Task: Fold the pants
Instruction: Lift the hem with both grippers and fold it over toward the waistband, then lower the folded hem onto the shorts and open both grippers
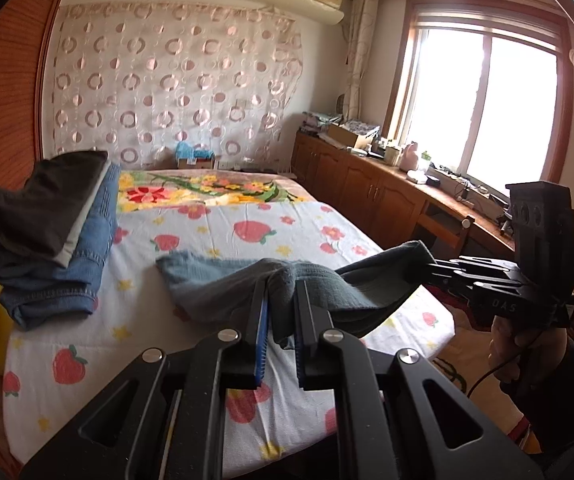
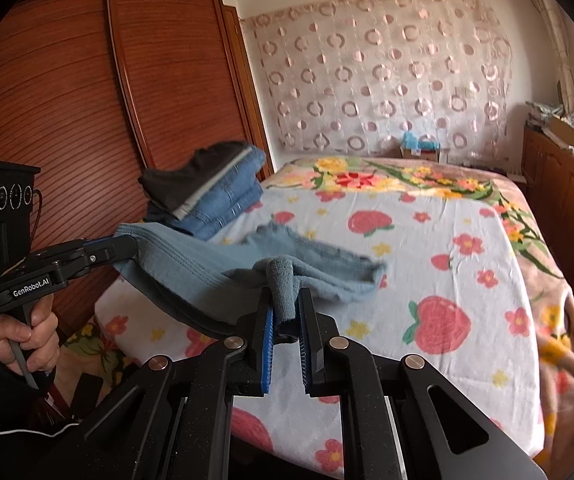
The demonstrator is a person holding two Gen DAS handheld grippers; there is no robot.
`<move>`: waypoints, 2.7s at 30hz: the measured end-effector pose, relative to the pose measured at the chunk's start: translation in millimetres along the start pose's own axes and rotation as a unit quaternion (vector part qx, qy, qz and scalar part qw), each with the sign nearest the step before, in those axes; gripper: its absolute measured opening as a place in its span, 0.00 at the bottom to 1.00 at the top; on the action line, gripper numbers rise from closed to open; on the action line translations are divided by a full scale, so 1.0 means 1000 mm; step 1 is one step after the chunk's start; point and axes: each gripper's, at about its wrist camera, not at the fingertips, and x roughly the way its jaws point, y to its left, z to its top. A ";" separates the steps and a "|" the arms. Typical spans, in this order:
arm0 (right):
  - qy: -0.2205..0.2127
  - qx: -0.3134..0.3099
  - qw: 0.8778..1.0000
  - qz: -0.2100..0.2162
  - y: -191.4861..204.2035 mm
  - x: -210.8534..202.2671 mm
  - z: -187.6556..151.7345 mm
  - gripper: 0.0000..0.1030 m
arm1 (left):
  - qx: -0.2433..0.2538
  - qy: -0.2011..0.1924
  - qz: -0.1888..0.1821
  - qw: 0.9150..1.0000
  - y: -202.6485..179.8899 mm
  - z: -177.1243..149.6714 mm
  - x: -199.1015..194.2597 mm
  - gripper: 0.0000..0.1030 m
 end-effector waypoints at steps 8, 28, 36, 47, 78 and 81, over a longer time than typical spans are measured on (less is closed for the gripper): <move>-0.028 -0.014 0.999 -0.003 0.002 -0.013 0.002 0.10 | 0.014 -0.020 -0.007 1.000 -0.010 0.012 -0.016 0.11; 0.022 0.003 1.000 -0.023 -0.013 0.044 -0.016 0.10 | 0.001 0.049 0.007 0.999 0.004 -0.017 0.026 0.11; 0.028 0.010 0.999 -0.026 -0.018 0.063 -0.009 0.10 | -0.001 0.055 0.011 0.998 0.010 -0.020 0.035 0.11; 0.016 0.015 0.999 -0.034 -0.024 0.078 0.002 0.10 | 0.011 0.040 0.019 0.999 0.014 0.004 0.052 0.12; 0.070 0.027 0.995 -0.059 -0.039 0.114 -0.015 0.17 | -0.004 0.125 0.058 0.990 0.051 -0.053 0.084 0.50; 0.064 0.031 0.996 -0.061 -0.044 0.102 -0.017 0.22 | -0.010 0.127 0.059 0.990 0.057 -0.058 0.079 0.50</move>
